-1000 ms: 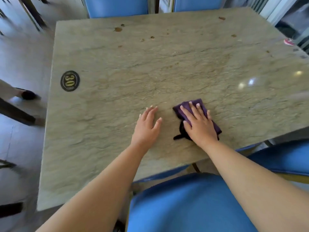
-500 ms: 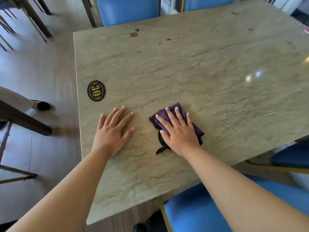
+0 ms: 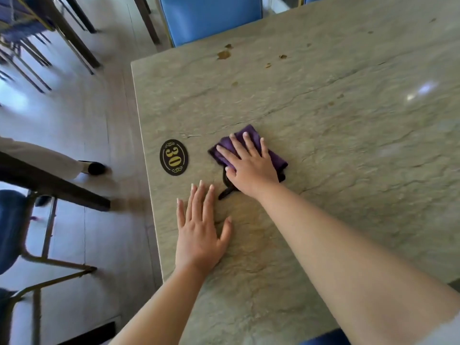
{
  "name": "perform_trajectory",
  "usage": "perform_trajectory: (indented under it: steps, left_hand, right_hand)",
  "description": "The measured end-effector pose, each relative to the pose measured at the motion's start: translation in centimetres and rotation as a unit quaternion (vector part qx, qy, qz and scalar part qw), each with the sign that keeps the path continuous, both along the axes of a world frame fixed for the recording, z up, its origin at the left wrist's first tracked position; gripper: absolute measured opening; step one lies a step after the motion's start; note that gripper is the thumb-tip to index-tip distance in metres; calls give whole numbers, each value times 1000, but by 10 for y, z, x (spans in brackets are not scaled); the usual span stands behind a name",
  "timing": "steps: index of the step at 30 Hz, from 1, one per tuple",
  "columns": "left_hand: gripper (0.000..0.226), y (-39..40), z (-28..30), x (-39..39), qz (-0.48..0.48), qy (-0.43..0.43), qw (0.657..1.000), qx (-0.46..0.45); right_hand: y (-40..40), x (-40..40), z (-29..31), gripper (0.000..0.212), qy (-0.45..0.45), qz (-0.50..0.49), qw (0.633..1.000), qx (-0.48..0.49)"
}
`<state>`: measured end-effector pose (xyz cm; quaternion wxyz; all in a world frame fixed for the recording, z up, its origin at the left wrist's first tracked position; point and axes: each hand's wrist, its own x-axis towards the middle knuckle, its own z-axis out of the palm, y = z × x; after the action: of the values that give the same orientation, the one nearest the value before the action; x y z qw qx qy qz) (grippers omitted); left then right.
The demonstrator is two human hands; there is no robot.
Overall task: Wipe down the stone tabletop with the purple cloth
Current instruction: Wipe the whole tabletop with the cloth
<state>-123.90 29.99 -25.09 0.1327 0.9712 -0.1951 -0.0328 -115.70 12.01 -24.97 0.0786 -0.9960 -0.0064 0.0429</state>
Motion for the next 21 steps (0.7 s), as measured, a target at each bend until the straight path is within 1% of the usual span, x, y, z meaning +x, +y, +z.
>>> perform_trajectory:
  steps: [2, 3, 4, 5, 7, 9, 11, 13, 15, 17, 19, 21]
  left_hand:
    - [71, 0, -2, 0, 3, 4, 1000, 9]
    - [71, 0, -3, 0, -1, 5, 1000, 14]
    - [71, 0, -3, 0, -5, 4, 1000, 19]
    - [71, 0, -4, -1, -8, 3, 1000, 22]
    - [70, 1, -4, -1, -12, 7, 1000, 13]
    - [68, 2, -3, 2, -10, 16, 1000, -15]
    - [62, 4, -1, 5, 0, 32, 997, -68]
    - [51, 10, 5, 12, 7, 55, 990, -128]
    - [42, 20, 12, 33, -2, 70, 984, -166]
    - [39, 32, 16, 75, -40, 50, 988, -144]
    - [43, 45, 15, 131, -76, 39, 994, -71]
    - [52, 57, 13, 182, -111, 63, 992, 11]
  right_hand:
    - [-15, -18, -1, 56, -14, 106, 994, 11]
    - [-26, -25, -1, 56, -17, 127, 992, 19]
    - [-37, -30, 0, 57, -21, 117, 993, 26]
    - [-47, -35, -1, 59, -28, 77, 996, 33]
    - [-55, -48, -2, 60, -39, -56, 997, 34]
    - [-44, -62, -5, 58, -54, -203, 978, 14]
    - [-16, -75, -6, 59, -45, -320, 946, -6]
    - [24, -84, -5, 62, -24, -377, 926, -16]
    - [68, -90, -7, 63, -19, -391, 920, -15]
    - [109, -94, -7, 64, -40, -392, 919, -14]
    - [147, -100, -8, 64, -40, -373, 927, -23]
    - [174, -106, -9, 63, -26, -340, 939, -36]
